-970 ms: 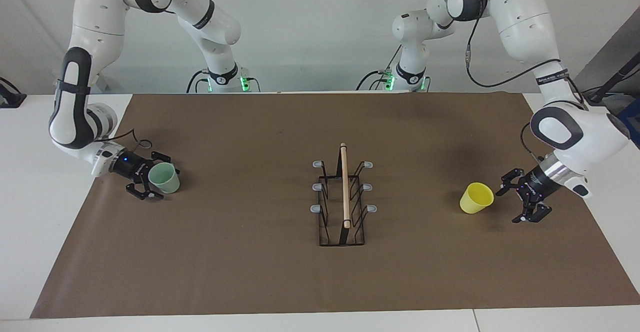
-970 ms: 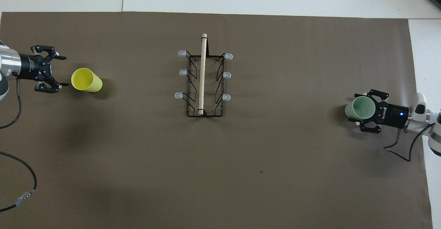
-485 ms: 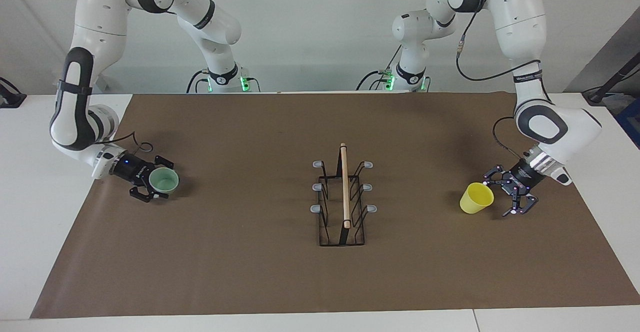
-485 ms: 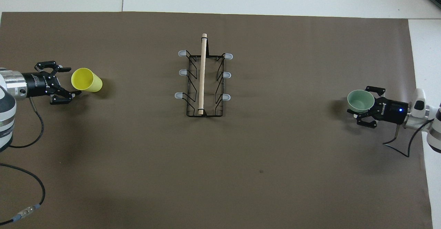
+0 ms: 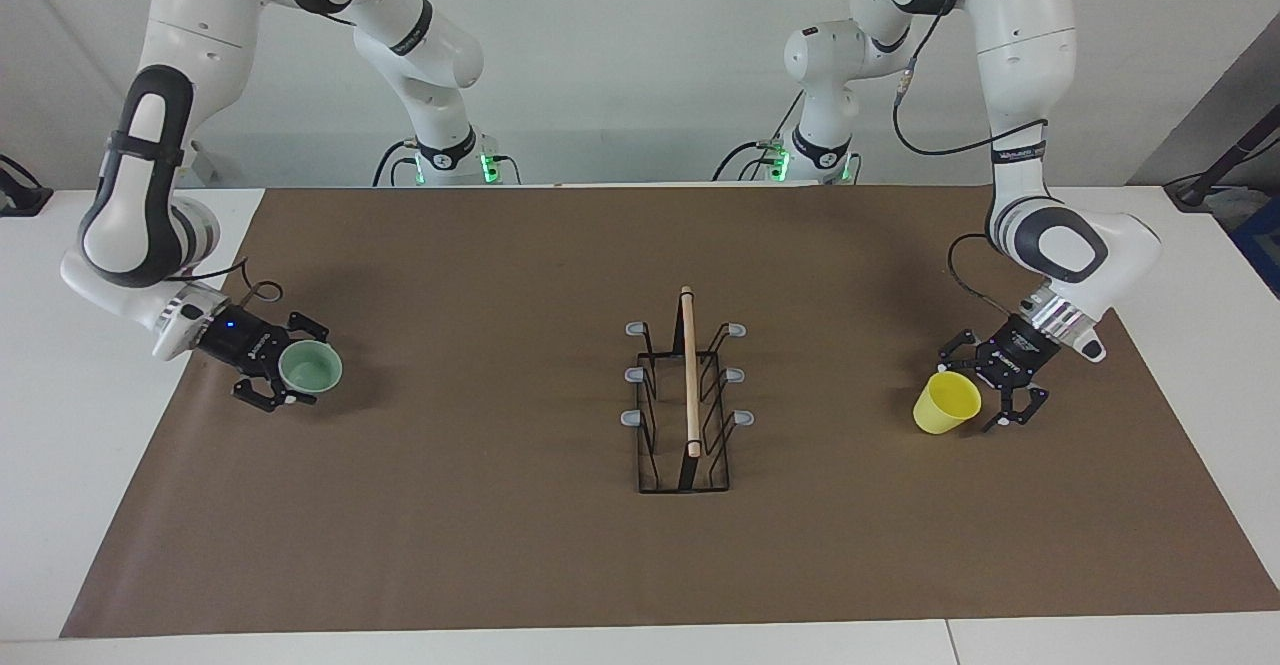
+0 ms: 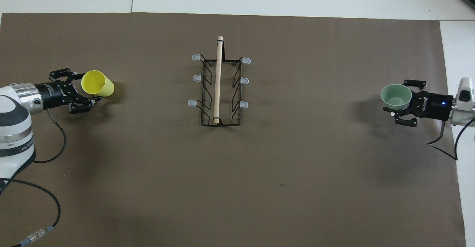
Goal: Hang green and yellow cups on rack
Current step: 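Lift the yellow cup with the left gripper while the right gripper lifts the green cup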
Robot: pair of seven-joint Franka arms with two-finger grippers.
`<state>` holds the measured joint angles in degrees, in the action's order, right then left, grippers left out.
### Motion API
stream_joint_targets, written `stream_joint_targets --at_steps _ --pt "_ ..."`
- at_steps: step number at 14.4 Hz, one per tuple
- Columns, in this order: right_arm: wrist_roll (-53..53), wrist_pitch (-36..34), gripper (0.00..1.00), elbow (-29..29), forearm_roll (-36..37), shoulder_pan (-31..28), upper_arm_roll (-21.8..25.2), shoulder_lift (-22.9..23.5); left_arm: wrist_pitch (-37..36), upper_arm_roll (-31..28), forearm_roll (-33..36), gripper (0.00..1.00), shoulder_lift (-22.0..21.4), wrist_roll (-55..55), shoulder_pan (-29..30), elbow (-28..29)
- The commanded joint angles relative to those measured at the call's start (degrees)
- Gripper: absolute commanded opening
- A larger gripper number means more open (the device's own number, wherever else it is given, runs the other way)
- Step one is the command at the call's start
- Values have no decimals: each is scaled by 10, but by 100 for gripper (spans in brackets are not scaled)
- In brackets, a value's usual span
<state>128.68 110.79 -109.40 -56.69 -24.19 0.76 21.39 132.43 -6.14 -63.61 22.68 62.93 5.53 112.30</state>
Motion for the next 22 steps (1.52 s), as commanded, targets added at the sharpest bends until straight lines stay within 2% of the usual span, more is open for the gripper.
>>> stream_joint_targets --at_steps 1,6,12,16,17,18,19,22 --pt "-121 28 0 -13 82 33 -1 -79 27 -4 -27 100 -21 0 -18 28" --pt "-308 28 0 36 236 82 -1 -106 52 -1 -63 100 -22 -7 -35 42" --pt "-497 20 0 36 371 136 -1 -157 103 -1 -78 100 -21 -5 -77 43" --pt "-644 -13 0 36 451 179 -1 -177 143 -1 -78 99 -19 -1 -102 42" --pt "-683 -25 0 36 467 193 -1 -180 146 -1 -78 64 -19 -1 -109 41" --pt "-722 -36 0 36 480 201 -1 -184 146 -1 -78 19 -19 -4 -109 36" --pt "-763 -50 0 36 490 214 -1 -185 149 -2 -77 0 -20 -11 -111 35" --pt "-901 -82 0 36 496 240 -1 -190 219 -2 -78 0 -31 -24 -133 35"
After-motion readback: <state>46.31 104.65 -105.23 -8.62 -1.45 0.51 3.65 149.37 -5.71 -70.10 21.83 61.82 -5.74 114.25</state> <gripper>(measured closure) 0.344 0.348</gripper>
